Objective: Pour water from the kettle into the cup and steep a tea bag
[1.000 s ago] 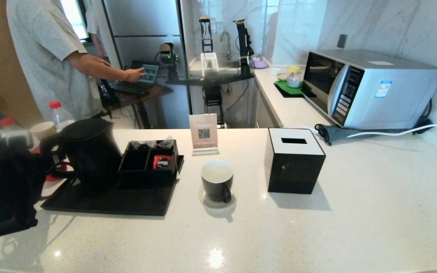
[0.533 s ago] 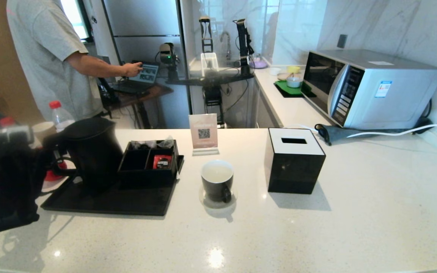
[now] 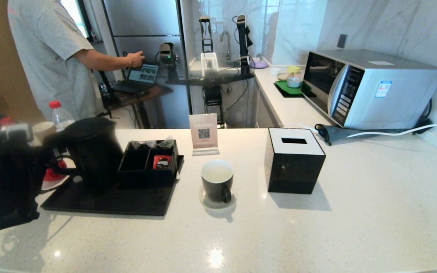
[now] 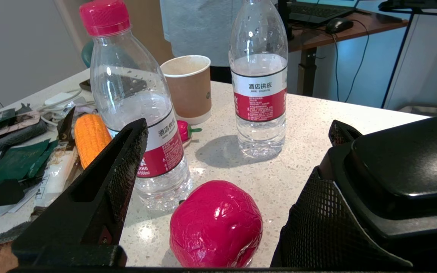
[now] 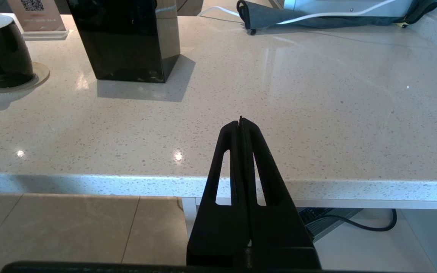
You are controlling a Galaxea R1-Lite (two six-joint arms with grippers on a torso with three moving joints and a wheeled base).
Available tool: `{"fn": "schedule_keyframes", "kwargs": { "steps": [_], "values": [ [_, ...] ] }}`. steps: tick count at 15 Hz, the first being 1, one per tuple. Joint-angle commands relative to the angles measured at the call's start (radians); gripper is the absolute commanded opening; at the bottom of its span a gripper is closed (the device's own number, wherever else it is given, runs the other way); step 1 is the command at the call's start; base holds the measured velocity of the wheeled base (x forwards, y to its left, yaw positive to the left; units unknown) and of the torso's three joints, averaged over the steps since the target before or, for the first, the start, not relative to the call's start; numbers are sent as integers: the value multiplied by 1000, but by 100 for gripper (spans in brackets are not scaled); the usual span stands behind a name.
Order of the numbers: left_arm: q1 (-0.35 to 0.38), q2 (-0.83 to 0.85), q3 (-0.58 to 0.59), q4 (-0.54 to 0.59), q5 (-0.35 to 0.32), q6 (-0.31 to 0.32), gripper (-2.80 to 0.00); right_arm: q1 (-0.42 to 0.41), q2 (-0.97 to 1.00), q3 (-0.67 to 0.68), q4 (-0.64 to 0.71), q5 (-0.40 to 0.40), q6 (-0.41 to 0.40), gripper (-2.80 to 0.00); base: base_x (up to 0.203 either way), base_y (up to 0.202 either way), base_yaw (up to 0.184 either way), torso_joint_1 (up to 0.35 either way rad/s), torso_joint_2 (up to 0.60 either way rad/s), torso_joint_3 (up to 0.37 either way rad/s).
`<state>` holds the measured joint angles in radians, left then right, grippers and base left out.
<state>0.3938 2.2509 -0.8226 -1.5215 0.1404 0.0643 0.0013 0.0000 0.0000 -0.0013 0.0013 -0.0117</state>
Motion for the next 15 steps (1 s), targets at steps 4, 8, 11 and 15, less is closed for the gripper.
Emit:
{"fn": "schedule_keyframes", "kwargs": {
  "steps": [4, 8, 11, 15],
  "values": [
    [0, -7, 0, -42, 2, 2, -280, 0, 0, 0, 0, 0, -1, -280, 0, 0, 0, 0, 0, 0],
    [0, -8, 3, -43, 2, 2, -280, 0, 0, 0, 0, 0, -1, -280, 0, 0, 0, 0, 0, 0],
    [0, -7, 2, -43, 1, 2, -280, 0, 0, 0, 0, 0, -1, -280, 0, 0, 0, 0, 0, 0],
    [-1, -7, 2, -43, 1, 2, -280, 0, 0, 0, 0, 0, -1, -280, 0, 0, 0, 0, 0, 0]
  ]
}}
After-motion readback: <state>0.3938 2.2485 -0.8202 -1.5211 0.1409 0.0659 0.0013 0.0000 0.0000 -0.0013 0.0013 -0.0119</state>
